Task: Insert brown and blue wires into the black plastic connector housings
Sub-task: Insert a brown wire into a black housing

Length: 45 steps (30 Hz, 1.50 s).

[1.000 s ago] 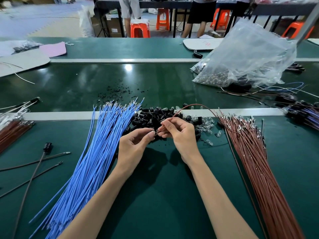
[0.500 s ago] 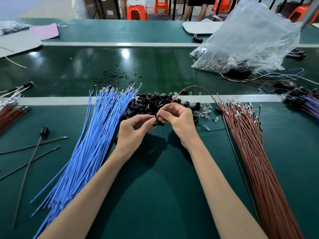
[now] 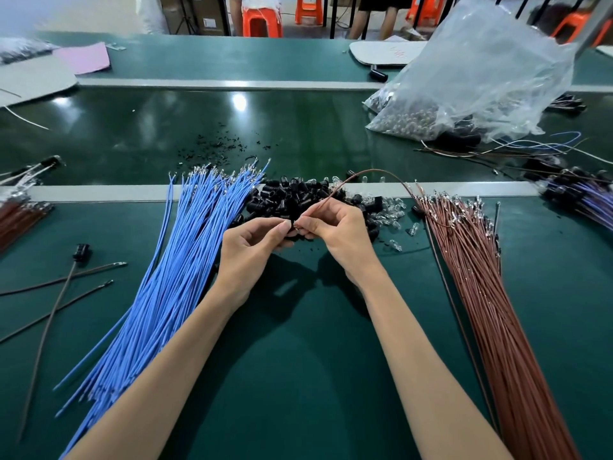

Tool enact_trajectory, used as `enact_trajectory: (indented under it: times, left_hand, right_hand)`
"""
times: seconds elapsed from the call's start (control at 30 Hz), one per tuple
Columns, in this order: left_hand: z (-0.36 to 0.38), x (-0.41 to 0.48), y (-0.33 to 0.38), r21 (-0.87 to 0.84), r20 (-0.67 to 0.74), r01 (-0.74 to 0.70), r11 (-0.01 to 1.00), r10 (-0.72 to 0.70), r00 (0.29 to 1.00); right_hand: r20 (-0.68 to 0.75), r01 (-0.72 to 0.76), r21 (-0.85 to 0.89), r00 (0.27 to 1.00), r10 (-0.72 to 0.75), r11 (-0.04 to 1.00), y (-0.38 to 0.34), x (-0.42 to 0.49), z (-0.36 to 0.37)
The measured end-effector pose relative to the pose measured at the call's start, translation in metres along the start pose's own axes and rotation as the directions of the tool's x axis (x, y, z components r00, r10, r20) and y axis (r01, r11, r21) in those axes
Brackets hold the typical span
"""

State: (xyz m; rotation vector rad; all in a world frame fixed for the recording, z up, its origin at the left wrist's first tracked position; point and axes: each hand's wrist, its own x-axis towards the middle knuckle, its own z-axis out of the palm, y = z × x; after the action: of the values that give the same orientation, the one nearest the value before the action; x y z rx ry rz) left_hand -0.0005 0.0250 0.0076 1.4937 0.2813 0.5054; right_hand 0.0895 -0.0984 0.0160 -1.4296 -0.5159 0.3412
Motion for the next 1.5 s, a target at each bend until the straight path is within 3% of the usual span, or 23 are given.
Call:
enact_trajectory:
  times: [0.13, 0.43, 0.53, 0.63, 0.7, 0.83, 1.07, 1.2, 1.27, 1.33, 1.4, 1.5]
  left_hand:
    - [0.0, 0.0, 0.0, -0.004, 0.019, -0.006, 1.0, 0.006, 1.0]
    - [0.0, -0.001, 0.002, 0.037, 0.002, -0.022, 0.999, 0.022, 1.0]
    - [0.0, -0.001, 0.002, 0.04, -0.009, -0.02, 0.999, 0.02, 1.0]
    - [0.002, -0.001, 0.002, 0.046, -0.033, -0.018, 0.999, 0.02, 0.999]
    - [0.003, -0.001, 0.003, 0.069, -0.022, -0.037, 0.997, 0.039, 0.999]
    - [0.005, -0.003, 0.006, 0.122, 0.011, -0.046, 0.992, 0.045, 0.999]
    - [0.002, 0.003, 0.017, 0.369, 0.258, -0.078, 0.926, -0.022, 0.966]
    - [0.0, 0.005, 0.02, 0.358, 0.254, -0.041, 0.933, -0.055, 0.966]
    - [0.001, 0.005, 0.021, 0.338, 0.256, -0.023, 0.941, -0.069, 0.964]
    - [0.003, 0.004, 0.022, 0.293, 0.258, -0.01, 0.956, -0.069, 0.964]
    - [0.004, 0.004, 0.022, 0.284, 0.26, -0.006, 0.959, -0.071, 0.963]
    - [0.001, 0.005, 0.021, 0.282, 0.234, 0.033, 0.959, -0.102, 0.967]
  right_hand:
    - [-0.037, 0.028, -0.012, 0.999, -0.028, 1.0, -0.002, 0.001, 0.0]
    - [0.044, 0.009, -0.102, 0.999, -0.005, 0.995, -0.005, -0.001, 0.001]
    - [0.105, -0.086, -0.01, 0.991, 0.087, 0.996, -0.009, -0.001, -0.005]
    - [0.026, -0.126, 0.166, 0.992, 0.123, 0.978, -0.012, 0.001, -0.009]
    - [-0.01, -0.092, 0.105, 0.996, 0.094, 0.99, -0.012, 0.002, -0.008]
    - [0.071, -0.088, -0.013, 0.994, 0.089, 0.996, -0.011, 0.001, -0.006]
    - [0.11, -0.106, -0.148, 0.986, 0.123, 0.983, -0.018, 0.002, -0.017]
    - [-0.021, -0.177, 0.142, 0.983, 0.182, 0.974, -0.021, 0.004, -0.015]
    - [-0.053, -0.155, 0.047, 0.986, 0.158, 0.987, -0.021, 0.004, -0.015]
    - [0.059, -0.15, -0.108, 0.986, 0.157, 0.983, -0.019, 0.002, -0.014]
    - [0.118, -0.178, -0.145, 0.974, 0.196, 0.973, -0.019, 0.001, -0.014]
    - [0.05, -0.266, 0.043, 0.963, 0.264, 0.963, -0.02, 0.002, -0.014]
